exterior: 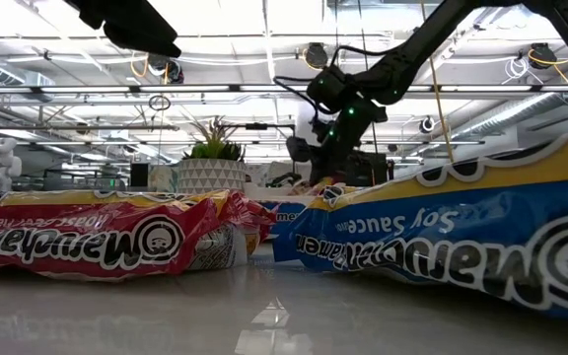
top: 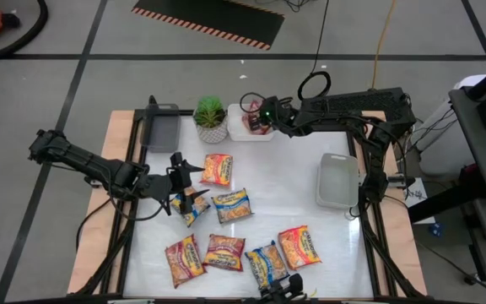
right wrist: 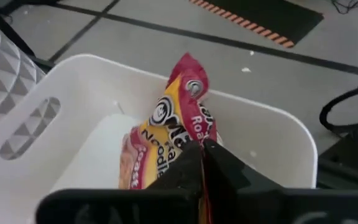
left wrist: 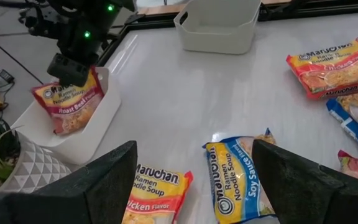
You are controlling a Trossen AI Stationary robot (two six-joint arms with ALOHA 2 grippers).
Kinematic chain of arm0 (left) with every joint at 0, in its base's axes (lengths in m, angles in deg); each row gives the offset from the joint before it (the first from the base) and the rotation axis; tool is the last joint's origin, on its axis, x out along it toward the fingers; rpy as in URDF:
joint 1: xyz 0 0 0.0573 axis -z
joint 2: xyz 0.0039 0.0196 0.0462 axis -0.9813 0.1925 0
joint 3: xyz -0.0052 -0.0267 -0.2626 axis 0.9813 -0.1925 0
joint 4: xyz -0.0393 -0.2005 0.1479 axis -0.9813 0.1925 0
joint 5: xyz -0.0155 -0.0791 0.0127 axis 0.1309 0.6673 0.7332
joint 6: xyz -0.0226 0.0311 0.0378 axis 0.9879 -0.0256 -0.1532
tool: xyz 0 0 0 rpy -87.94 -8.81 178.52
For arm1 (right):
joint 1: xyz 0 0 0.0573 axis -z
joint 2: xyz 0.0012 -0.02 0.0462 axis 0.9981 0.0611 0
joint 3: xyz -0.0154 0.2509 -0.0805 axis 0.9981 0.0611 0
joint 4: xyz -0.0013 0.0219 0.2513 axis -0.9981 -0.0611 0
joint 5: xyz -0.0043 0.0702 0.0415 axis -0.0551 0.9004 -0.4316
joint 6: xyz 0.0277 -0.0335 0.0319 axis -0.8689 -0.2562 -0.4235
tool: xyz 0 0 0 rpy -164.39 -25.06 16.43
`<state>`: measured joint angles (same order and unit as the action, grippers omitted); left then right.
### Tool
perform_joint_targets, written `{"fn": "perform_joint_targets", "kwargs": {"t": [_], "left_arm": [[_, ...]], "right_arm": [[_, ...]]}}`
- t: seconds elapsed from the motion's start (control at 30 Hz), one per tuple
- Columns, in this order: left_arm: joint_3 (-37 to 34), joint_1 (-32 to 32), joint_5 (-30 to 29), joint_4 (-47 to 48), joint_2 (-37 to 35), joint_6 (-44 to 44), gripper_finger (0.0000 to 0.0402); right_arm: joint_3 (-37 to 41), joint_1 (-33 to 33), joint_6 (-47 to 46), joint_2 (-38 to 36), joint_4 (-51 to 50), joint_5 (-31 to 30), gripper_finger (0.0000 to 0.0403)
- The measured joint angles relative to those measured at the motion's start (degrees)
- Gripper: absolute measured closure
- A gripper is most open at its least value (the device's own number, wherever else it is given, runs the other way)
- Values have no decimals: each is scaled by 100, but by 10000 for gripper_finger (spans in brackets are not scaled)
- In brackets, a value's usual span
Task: Sort Maruchan noodles
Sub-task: Put the top red noodle pack into the white bin
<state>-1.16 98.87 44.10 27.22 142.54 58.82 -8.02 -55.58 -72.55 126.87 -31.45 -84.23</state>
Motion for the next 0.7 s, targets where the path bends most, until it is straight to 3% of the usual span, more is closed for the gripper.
{"fn": "perform_joint_targets", "kwargs": {"t": [0.1,0.43,0.7], "left_arm": [[0,0,0,128,0,26,80],[0,0,-2,381,0,321,80],[0,0,-2,361,0,392,80]], "right_arm": [[2,-20,11,-105,78,-55,398],[-2,-428,270,-410,290,-1295,403],[-2,-807,380,-412,154,-2702,403]]}}
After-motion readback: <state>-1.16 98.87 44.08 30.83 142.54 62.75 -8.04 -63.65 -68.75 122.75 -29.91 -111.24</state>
